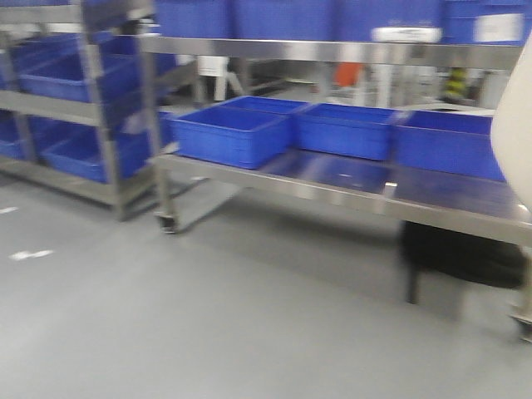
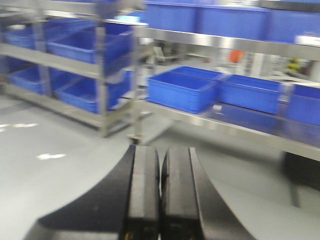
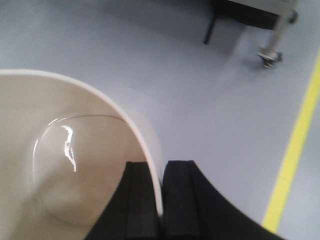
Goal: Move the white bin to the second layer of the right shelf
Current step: 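Turn the base past the blue-bin racks toward the windows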
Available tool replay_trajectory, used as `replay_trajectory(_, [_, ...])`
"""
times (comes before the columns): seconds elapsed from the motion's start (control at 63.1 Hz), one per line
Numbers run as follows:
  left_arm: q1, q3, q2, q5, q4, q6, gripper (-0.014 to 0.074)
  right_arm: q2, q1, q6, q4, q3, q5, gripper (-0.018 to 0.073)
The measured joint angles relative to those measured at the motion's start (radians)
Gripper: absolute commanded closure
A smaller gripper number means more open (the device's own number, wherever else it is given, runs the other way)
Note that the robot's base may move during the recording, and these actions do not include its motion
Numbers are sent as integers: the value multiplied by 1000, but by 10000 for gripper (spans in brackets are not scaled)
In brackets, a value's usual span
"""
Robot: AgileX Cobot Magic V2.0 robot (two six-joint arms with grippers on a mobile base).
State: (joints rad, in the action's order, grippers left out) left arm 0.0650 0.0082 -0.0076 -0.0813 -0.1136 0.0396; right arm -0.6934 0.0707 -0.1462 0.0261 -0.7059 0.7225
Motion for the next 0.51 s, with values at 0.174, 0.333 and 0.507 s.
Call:
replay_trajectory(0.174, [0,0,0,0,0,0,512,0,0,0,0,0,0,507])
replay_trajectory(0.333, [0,0,0,0,0,0,512,0,0,0,0,0,0,507])
replay_trajectory(0.507, [0,0,0,0,0,0,512,0,0,0,0,0,0,507])
